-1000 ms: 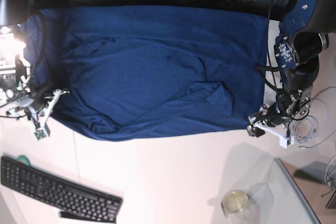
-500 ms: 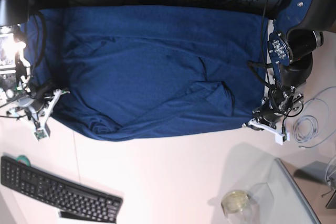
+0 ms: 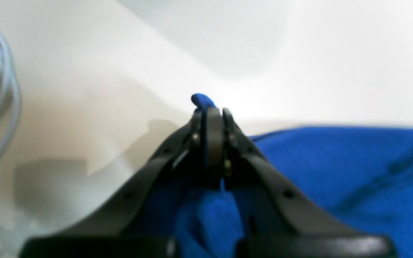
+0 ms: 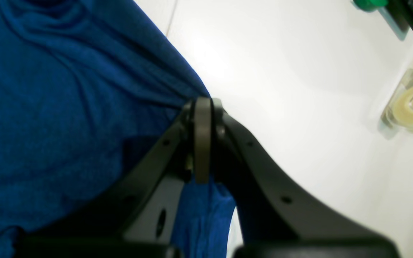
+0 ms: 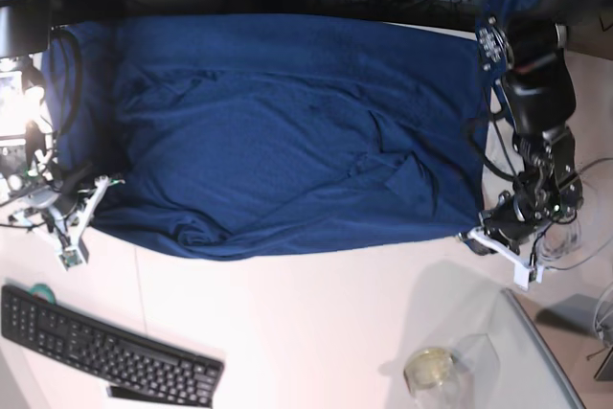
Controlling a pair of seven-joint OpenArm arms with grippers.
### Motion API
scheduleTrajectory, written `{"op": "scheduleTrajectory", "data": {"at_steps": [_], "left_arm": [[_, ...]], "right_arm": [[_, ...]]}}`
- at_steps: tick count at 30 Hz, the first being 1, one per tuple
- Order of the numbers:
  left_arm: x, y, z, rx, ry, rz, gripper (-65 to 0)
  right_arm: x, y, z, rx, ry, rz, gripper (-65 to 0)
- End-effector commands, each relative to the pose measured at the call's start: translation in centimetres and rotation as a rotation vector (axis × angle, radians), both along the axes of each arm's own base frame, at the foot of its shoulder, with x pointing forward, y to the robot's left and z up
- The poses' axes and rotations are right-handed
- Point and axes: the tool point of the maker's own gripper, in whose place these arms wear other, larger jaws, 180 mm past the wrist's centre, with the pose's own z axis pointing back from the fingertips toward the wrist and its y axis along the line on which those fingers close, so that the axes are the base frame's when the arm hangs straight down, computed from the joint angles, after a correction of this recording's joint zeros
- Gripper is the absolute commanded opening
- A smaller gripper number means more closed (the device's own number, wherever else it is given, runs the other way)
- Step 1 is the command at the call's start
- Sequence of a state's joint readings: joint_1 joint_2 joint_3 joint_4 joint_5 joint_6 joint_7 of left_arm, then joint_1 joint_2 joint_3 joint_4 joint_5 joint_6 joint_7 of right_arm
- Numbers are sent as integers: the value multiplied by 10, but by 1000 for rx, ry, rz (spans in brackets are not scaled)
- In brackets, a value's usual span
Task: Layout the t-shirt on the table in an organized manner, then fold the t-shirt properly
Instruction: 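Grasp the blue shirt's hem corners with both grippers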
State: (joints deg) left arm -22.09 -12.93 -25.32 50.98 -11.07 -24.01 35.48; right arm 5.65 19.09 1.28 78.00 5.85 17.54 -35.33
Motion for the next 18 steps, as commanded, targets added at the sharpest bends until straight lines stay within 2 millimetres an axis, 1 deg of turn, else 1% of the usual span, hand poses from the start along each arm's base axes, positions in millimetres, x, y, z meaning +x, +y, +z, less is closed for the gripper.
{"op": "scheduleTrajectory", "data": {"at_steps": [1, 4, 9, 12, 18], "left_arm": [[11, 9, 26, 13, -72, 8, -650], [-7, 6, 27, -3, -76, 1, -650], [-27, 10, 27, 17, -86, 0, -650], [-31, 10, 31, 35, -97, -7, -650], [-27, 11, 44, 55, -131, -15, -650]], "right_arm": [[12, -8, 17, -13, -54, -4, -650], [8, -8, 13, -14, -45, -4, -650], [5, -31, 19, 2, -67, -87, -650], [0, -37, 17, -4, -59, -98, -650], [0, -36, 17, -2, -70, -92, -650]]}}
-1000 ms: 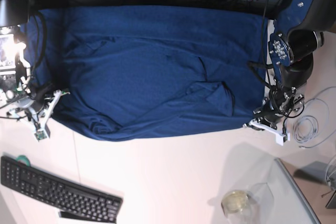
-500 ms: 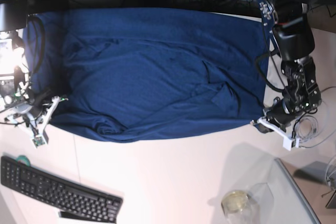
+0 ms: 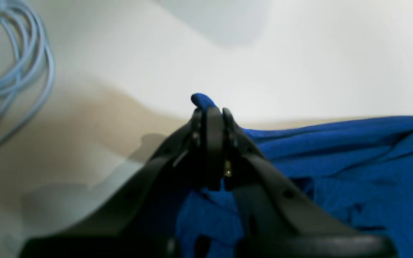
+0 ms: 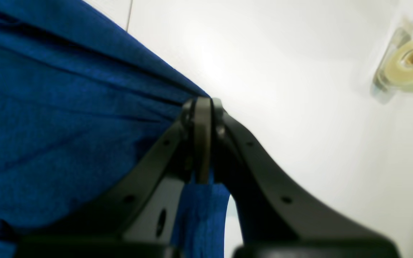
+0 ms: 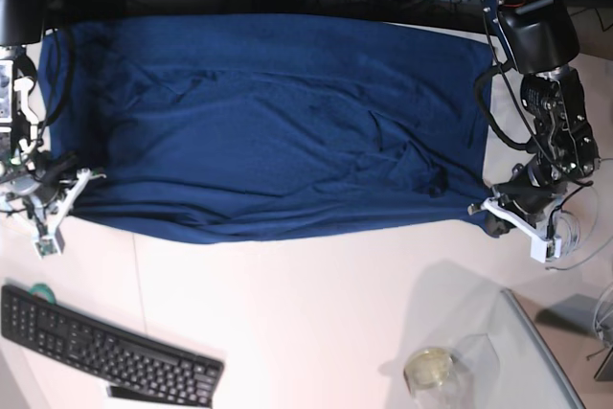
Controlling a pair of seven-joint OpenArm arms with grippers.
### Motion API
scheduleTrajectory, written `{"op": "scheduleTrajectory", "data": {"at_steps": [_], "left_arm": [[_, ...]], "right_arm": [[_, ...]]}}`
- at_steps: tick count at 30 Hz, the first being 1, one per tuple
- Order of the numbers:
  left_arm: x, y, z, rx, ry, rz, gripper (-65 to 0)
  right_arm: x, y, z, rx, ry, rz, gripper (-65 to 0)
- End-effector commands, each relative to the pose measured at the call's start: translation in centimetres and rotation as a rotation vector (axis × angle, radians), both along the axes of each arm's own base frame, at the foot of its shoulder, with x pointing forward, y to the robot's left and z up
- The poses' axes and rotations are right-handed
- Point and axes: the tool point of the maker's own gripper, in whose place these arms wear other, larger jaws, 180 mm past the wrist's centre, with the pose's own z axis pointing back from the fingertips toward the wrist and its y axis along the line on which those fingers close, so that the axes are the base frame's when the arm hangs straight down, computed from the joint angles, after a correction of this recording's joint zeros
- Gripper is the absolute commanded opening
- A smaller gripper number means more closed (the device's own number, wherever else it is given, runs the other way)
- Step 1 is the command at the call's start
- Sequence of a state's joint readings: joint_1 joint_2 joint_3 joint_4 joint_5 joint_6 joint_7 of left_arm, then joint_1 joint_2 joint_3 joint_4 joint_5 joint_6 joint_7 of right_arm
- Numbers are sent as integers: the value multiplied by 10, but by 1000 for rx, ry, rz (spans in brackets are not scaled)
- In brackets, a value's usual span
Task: Layout the t-shirt on the table in an organized manner, then fold the t-shirt properly
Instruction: 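Grasp the blue shirt's hem corners with both grippers, then lift the hem with both grippers and fold it toward the collar edge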
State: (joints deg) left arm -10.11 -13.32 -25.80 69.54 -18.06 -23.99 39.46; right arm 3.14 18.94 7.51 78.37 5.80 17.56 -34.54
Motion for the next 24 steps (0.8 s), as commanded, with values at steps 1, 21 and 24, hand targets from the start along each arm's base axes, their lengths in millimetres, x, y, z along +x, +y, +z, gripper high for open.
{"op": "scheduleTrajectory", "data": {"at_steps": [1, 21, 24], "left_arm": [[13, 6, 22, 15, -70, 4, -650], [2, 4, 19, 26, -64, -3, -650], [-9, 2, 22, 48, -73, -18, -650]], "right_arm": [[15, -7, 18, -15, -69, 6, -650], [25, -30, 18, -28, -99, -14, -650], [24, -32, 18, -33, -96, -15, -650]]}}
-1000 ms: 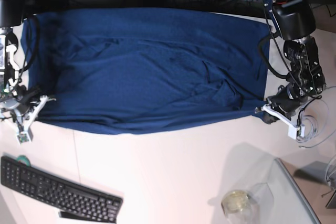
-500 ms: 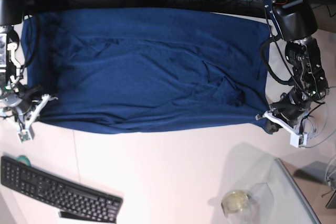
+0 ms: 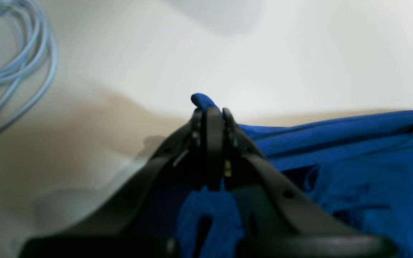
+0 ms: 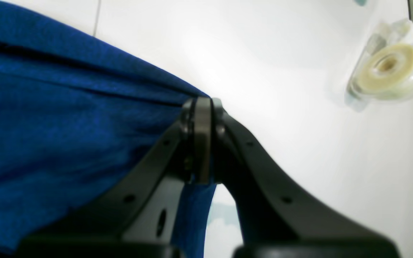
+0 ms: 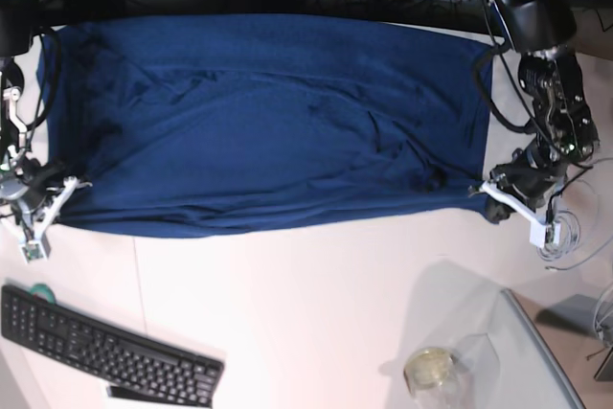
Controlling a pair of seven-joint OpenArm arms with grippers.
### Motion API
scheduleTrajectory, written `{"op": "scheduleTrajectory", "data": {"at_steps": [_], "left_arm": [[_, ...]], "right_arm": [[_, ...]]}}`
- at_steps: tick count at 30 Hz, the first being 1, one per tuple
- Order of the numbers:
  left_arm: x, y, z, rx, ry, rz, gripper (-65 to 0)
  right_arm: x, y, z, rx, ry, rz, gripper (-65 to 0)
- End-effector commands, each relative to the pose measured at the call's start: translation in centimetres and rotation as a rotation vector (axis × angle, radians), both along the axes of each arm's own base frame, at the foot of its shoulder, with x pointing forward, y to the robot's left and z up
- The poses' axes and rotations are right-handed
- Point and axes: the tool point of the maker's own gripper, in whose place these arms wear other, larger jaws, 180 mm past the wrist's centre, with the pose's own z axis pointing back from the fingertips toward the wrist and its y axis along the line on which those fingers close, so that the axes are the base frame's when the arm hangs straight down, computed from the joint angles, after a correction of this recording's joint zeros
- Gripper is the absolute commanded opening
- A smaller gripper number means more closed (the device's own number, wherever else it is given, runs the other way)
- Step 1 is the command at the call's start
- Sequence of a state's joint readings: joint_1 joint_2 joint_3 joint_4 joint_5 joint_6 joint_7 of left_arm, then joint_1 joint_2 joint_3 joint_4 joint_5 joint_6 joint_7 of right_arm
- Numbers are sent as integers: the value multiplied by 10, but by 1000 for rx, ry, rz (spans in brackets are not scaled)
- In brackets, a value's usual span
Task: Layout the t-shirt on the table in an organized manner, then fold the t-shirt properly
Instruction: 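Lift the hem with both grippers and fold it toward the collar edge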
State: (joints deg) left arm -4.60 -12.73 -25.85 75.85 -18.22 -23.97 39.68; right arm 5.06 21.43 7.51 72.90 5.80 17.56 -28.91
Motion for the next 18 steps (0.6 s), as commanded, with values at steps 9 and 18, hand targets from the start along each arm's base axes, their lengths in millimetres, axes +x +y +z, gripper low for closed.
{"op": "scheduleTrajectory", "data": {"at_steps": [9, 18], "left_arm": [[-21, -2, 23, -141, -106, 6, -650], [-31, 14, 30, -128, -123, 47, -650]], "right_arm": [[11, -9, 16, -18, -46, -3, -650], [-12, -38, 11, 18, -64, -126, -650]]}}
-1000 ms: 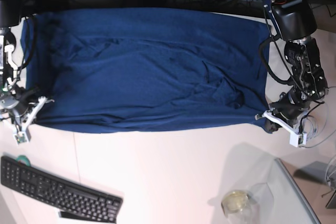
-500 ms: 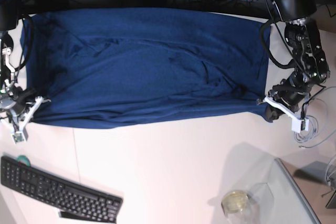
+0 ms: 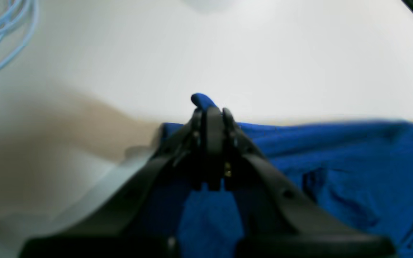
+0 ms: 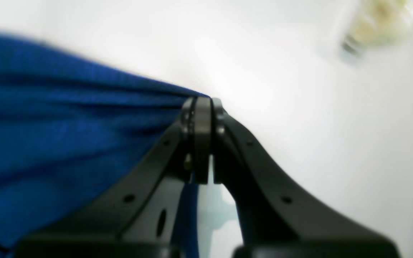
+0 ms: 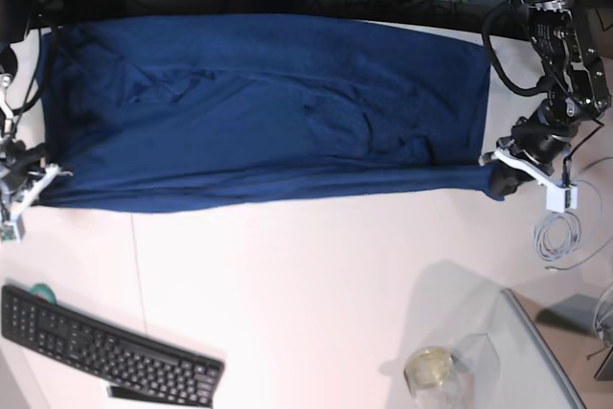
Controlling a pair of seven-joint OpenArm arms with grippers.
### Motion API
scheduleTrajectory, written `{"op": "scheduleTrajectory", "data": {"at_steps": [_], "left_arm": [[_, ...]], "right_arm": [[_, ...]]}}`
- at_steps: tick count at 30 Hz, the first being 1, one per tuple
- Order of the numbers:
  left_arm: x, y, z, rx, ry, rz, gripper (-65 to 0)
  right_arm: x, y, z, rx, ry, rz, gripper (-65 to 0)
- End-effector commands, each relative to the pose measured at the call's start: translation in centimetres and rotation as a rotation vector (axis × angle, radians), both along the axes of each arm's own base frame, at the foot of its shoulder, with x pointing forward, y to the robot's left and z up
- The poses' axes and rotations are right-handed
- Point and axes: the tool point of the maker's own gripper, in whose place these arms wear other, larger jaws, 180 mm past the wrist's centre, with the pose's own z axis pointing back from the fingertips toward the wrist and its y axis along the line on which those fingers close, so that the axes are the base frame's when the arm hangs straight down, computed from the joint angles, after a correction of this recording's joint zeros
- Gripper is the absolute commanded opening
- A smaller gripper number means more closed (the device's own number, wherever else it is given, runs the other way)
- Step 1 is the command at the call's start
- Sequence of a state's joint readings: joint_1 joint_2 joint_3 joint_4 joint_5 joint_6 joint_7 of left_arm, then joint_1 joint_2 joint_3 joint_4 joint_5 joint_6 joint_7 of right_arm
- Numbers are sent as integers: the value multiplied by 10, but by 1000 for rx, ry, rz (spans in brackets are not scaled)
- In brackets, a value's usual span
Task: Layout the t-shirt on the table in an organized manner, then fold the t-shirt properly
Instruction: 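Lift the hem with both grippers and fold it toward the collar edge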
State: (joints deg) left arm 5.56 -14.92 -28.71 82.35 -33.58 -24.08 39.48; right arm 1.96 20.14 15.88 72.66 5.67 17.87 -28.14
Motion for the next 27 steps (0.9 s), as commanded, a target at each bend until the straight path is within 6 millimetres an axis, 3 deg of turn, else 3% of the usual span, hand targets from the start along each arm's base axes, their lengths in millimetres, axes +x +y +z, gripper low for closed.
{"op": "scheduleTrajectory", "data": {"at_steps": [1, 7, 16, 19, 22, 27], "left_arm": [[10, 13, 23, 20, -74, 21, -650], [-5, 6, 30, 52, -79, -7, -650], [-35, -6, 2, 17, -3, 0, -650], [-37, -11, -2, 3, 2, 4, -650], [-38, -12, -3, 1, 4, 2, -650], [-37, -11, -2, 7, 2, 1, -650]], "right_arm": [[8, -7, 14, -17, -48, -1, -650], [-10, 3, -3, 3, 2, 39, -650], [-32, 12, -23, 26, 77, 37, -641], [-41, 10, -28, 19, 157, 21, -528], [-31, 13, -9, -3, 109, 42, -419], [-10, 17, 18, -35, 70, 76, -360]]}}
